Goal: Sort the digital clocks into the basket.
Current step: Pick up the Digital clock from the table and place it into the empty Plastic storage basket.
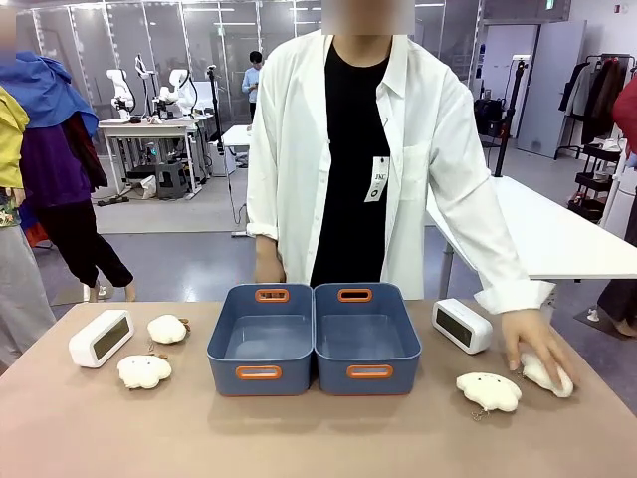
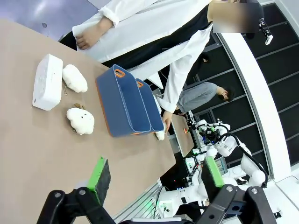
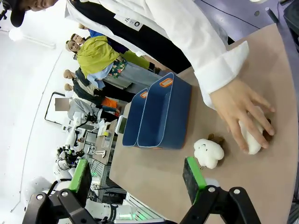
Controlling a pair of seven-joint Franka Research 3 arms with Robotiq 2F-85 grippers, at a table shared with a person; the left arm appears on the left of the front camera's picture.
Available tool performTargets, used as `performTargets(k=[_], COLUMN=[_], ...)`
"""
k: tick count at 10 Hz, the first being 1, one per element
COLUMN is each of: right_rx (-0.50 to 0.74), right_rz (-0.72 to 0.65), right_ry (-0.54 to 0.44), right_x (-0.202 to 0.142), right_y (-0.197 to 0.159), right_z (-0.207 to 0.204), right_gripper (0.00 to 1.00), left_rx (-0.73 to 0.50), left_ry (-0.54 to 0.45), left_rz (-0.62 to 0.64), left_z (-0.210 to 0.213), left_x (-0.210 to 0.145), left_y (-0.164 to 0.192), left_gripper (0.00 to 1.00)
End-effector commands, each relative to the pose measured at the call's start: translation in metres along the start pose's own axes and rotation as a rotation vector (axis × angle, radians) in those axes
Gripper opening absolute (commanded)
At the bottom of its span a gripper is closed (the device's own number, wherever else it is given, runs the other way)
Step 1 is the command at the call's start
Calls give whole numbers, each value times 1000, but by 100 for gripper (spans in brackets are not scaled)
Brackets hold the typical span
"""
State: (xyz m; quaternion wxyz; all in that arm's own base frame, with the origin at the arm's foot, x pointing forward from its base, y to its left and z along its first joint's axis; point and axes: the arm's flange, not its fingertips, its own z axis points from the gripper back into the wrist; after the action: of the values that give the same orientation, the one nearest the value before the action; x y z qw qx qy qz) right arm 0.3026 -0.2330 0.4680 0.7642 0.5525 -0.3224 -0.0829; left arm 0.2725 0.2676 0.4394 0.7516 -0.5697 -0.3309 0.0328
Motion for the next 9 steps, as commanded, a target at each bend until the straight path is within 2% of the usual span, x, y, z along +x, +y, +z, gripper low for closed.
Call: performTargets(k=[1, 3, 4, 9], right_rx=[7, 7, 7, 7], right_rz=[15, 15, 15, 15], right_ry=[0, 0, 0, 0], right_x=[-1, -1, -1, -1], right_y=[1, 1, 1, 1], right_z=[0, 0, 0, 0], right_gripper=[100, 100, 100, 100], left_rx=[101, 296, 270, 416], left_ry=[78, 131, 194, 285], left_rz=[-141, -143, -134, -194], left_z=[-9, -25, -27, -53], left_x=[5, 23, 27, 37], left_y=[-49, -80, -94, -125], left_gripper=[100, 100, 100, 100])
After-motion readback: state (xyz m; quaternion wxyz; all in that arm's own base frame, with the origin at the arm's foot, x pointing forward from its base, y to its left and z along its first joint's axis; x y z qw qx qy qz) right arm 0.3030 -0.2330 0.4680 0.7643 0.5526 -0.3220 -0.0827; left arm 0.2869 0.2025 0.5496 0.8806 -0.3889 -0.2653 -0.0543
